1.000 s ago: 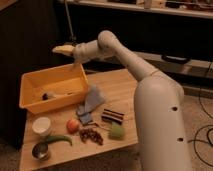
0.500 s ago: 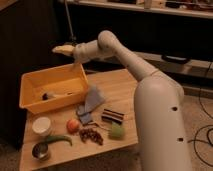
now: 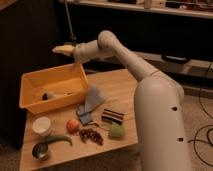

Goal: Place pepper in metal cup

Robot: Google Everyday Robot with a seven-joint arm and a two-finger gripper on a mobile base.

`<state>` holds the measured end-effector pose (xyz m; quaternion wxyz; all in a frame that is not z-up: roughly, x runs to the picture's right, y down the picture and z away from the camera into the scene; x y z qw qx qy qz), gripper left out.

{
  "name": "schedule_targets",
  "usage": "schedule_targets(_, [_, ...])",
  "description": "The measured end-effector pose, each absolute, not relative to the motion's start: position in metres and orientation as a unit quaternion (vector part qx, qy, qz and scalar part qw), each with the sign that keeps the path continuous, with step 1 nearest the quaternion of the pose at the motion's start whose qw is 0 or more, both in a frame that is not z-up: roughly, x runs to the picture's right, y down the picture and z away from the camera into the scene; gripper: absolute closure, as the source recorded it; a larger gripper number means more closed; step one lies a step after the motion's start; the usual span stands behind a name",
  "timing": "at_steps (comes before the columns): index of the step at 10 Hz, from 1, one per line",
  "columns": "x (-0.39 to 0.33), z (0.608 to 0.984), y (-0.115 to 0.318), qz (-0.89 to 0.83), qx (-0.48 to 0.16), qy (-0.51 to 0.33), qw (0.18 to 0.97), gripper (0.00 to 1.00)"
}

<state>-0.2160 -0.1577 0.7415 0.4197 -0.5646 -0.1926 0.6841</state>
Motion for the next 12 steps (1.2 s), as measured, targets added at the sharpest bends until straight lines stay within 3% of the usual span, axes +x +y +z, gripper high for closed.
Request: schedule_targets(12, [-0.2178, 0.7399, -0.1596, 0.68, -0.564, -0.19, 0.428, 0.2])
